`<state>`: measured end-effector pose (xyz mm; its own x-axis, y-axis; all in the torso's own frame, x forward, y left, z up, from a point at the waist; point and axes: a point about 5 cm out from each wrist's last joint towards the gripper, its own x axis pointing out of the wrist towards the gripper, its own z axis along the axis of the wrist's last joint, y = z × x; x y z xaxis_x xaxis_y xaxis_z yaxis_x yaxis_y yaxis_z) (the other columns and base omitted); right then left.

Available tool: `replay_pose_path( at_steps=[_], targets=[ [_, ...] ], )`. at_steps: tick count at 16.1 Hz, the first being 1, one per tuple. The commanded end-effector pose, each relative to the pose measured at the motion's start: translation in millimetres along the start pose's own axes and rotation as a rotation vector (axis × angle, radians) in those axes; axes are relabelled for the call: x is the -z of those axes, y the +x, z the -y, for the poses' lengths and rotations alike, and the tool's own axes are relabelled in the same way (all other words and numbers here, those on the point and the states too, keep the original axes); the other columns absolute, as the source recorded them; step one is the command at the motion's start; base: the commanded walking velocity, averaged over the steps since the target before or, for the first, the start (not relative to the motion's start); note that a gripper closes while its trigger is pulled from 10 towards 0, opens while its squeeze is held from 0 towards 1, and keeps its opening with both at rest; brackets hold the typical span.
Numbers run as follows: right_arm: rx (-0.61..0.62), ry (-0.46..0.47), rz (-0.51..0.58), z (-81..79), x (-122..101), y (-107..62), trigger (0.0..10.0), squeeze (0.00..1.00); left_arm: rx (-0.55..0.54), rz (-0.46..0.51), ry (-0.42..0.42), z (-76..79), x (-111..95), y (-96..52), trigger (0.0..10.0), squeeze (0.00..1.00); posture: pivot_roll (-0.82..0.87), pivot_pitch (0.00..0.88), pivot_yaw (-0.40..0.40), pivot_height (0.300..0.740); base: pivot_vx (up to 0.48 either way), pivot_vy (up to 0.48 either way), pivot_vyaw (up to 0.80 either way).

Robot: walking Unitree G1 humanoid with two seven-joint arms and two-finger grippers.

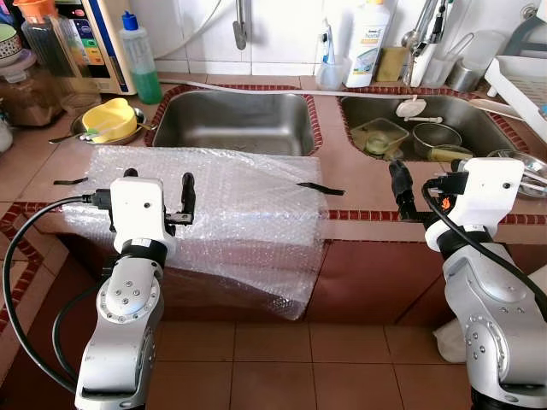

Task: Kitchen organization

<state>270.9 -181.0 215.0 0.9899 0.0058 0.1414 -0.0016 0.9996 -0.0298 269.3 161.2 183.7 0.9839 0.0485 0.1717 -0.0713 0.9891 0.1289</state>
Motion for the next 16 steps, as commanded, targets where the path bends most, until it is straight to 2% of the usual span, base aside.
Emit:
replay_pose_path(
  at_steps=[1,2,3,4,5,6,8,13,16],
  targets=[
    [-0.008,0.002,0.01,-0.7,-2,1.3,10.0,0.0,-0.01,-0.001,0.009,-1.7,0,0.9,10.0,0.0,-0.02,0.062,0.018,0.74,0.0,0.0,0.0],
    [-0.008,0.002,0.01,-0.7,-2,1.3,10.0,0.0,-0.01,-0.001,0.009,-1.7,0,0.9,10.0,0.0,-0.02,0.062,0.018,0.74,0.0,0.0,0.0],
    [-0.011,-0.023,0.006,-1.2,-2,1.4,10.0,0.0,-0.012,0.0,0.009,-1.7,0,1.2,10.0,0.0,0.0,0.0,0.0,0.74,0.0,0.0,0.0],
    [-0.039,0.015,-0.027,-10.9,13,9.4,10.0,0.0,-0.021,-0.058,0.016,-1.4,14,4.2,10.0,0.0,0.02,0.075,0.018,0.74,0.0,0.0,0.0],
    [-0.051,0.038,-0.039,-15.5,19,12.5,10.0,0.0,-0.025,-0.078,0.021,-1.3,19,5.3,10.0,0.0,0.02,0.074,0.017,0.74,0.0,0.0,0.0],
    [-0.051,0.039,-0.038,-15.8,19,12.8,10.0,0.0,-0.025,-0.083,0.005,-0.7,20,5.3,10.0,0.0,0.02,0.071,0.018,0.74,0.0,0.0,0.0],
    [-0.051,0.04,-0.041,-16.7,21,13.2,10.0,0.0,-0.022,-0.084,0.035,-1.2,22,5.1,10.0,0.0,0.03,0.067,0.02,0.74,0.0,0.0,0.0],
    [-0.059,0.032,-0.037,-18.1,25,13.5,10.0,0.0,-0.004,-0.127,0.046,0.2,34,4.8,10.0,0.0,0.02,0.053,0.026,0.74,0.0,0.0,0.0],
    [-0.067,0.022,-0.04,-16.0,26,14.7,10.0,0.0,0.001,-0.106,0.041,5.5,33,9.2,10.0,0.0,0.01,0.034,-0.004,0.74,0.0,0.0,0.0]
  ],
)
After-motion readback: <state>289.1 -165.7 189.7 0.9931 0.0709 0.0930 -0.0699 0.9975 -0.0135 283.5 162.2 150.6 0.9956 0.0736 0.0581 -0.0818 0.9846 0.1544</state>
